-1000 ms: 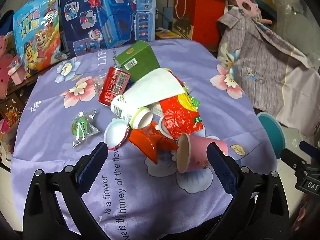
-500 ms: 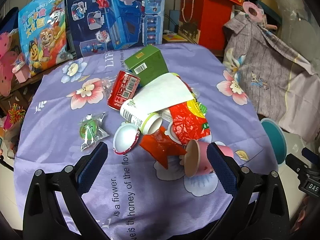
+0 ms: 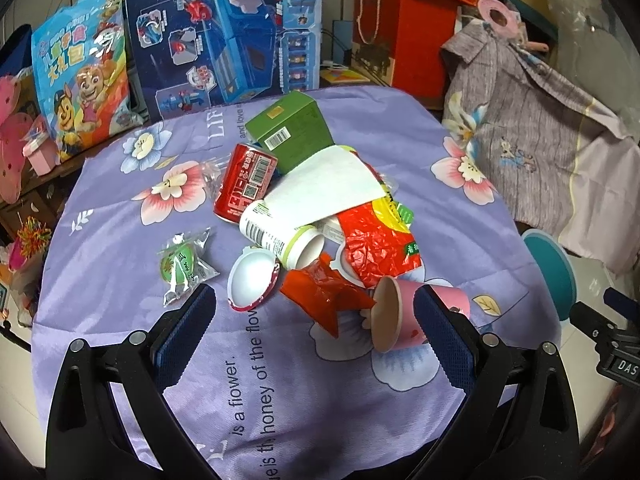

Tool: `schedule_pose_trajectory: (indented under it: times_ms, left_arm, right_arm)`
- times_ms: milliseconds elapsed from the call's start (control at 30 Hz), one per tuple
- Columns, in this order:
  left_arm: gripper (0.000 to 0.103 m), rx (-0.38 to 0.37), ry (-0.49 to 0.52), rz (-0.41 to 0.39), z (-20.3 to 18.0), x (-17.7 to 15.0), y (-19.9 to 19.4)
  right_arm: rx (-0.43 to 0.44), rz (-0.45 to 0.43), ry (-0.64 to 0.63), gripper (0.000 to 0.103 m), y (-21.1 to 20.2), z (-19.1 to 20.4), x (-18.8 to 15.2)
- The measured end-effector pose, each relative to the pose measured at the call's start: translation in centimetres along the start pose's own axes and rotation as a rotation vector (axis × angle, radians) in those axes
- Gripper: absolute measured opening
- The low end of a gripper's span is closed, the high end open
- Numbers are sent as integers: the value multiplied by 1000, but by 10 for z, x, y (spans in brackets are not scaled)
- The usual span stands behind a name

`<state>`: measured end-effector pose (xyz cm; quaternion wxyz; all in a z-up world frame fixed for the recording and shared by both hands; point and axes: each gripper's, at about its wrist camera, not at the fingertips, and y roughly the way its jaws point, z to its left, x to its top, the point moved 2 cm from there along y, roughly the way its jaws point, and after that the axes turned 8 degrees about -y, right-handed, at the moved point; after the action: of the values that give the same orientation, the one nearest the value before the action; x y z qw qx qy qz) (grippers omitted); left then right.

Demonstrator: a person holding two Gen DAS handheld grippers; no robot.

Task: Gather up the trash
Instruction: 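Move both grippers toward the pile of trash on the tablecloth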

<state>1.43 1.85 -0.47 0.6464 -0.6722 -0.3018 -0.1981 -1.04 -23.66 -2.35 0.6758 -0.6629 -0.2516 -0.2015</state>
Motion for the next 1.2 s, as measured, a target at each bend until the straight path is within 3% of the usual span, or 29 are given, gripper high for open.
schedule_pose_trajectory:
  times_ms: [600,867,1200]
  left_arm:
    - [99,-11,13,5,9,-4,3]
    - [99,-39,43,-22,30,7,0]
    - [99,27,24,46,68,-4,32]
  right_arm:
    - [3,11,-28,97,4,12,-1]
    - [7,14,-73,97,6,22,0]
    - [51,66,-199,97,33,58,-3]
